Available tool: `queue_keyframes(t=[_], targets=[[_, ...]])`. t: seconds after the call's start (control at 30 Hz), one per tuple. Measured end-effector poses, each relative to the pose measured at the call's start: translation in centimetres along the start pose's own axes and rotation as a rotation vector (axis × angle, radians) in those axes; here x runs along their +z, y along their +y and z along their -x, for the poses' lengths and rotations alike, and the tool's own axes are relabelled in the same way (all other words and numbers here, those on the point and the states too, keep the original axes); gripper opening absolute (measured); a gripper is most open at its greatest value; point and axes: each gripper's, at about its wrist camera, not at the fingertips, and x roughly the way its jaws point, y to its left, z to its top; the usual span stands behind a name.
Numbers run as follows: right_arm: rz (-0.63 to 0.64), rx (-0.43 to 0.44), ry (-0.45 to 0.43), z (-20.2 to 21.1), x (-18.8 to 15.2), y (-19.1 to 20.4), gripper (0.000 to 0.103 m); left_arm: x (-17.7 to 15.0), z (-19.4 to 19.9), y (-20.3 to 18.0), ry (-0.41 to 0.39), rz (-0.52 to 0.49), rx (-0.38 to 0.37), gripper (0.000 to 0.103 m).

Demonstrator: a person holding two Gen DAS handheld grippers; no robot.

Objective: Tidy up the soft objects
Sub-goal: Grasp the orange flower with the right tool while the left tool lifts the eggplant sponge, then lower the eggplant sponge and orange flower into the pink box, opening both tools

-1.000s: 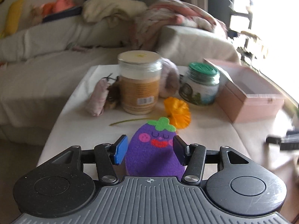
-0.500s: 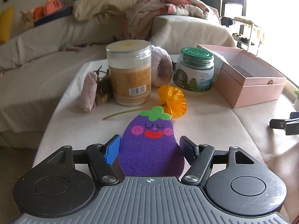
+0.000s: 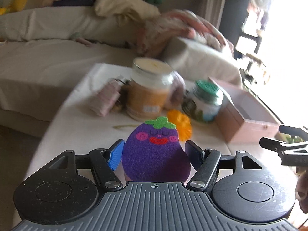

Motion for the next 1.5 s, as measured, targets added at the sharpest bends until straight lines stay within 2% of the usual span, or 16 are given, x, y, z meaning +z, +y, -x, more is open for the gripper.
queue_keyframes(t=[0.07,0.17,0.33,0.4,0.5,0.77,0.83,0.87,0.9,0.97,1.03,1.13,1.3,1.4,1.5], targets=[[0.035,0.068,-0.007,-0.2,1.5,1.4,0.098,0.4,0.7,0.8,-0.018,0.029,0.012,0.074],[0.074,0.165,0.038,-1.5,3.0,3.2,0.098,0.7,1.6,2.0,-0.045,0.07,0.024,0.074],[0.146,0.24,0.051,-3.0,3.1,5.3,0.098,0.9,2.4,3.3,-0.072,0.101,0.037,0.074],[0.168,0.27,0.063,-3.7,3.3,6.1,0.093,0.9,2.6,3.8,-0.084,0.114,0.029,0.074],[0.223,0.279,0.084,-5.1,3.6,7.9,0.084,0.7,2.5,4.4,-0.091,0.128,0.011,0.074],[0.23,0.275,0.138,-11.3,5.1,11.2,0.082,0.8,2.8,5.8,-0.111,0.156,0.038,0.074],[0.238,0.282,0.171,-12.6,5.1,12.0,0.072,0.9,3.4,6.2,-0.123,0.17,0.059,0.074],[0.245,0.285,0.188,-13.0,5.0,12.3,0.056,1.1,3.7,6.5,-0.128,0.179,0.072,0.074],[0.253,0.286,0.205,-13.1,5.0,12.5,0.034,1.2,4.0,6.7,-0.133,0.186,0.082,0.074],[0.263,0.299,0.217,-12.5,5.1,12.5,0.013,1.8,4.8,6.9,-0.144,0.192,0.097,0.074],[0.249,0.313,0.18,-10.5,5.8,11.9,0.009,2.9,5.8,6.6,-0.168,0.168,0.099,0.074],[0.235,0.335,0.051,-5.3,7.8,9.7,0.008,5.8,7.2,5.6,-0.229,0.108,0.087,0.074],[0.177,0.248,-0.178,2.9,12.7,3.6,0.008,13.5,8.1,2.2,-0.373,-0.024,0.046,0.074],[0.094,0.148,-0.258,5.2,15.0,-1.3,0.008,17.7,6.6,-0.7,-0.389,-0.051,-0.037,0.074],[0.017,0.025,-0.267,5.0,15.7,-5.9,0.008,20.8,4.0,-4.8,-0.369,-0.059,-0.182,0.074]])
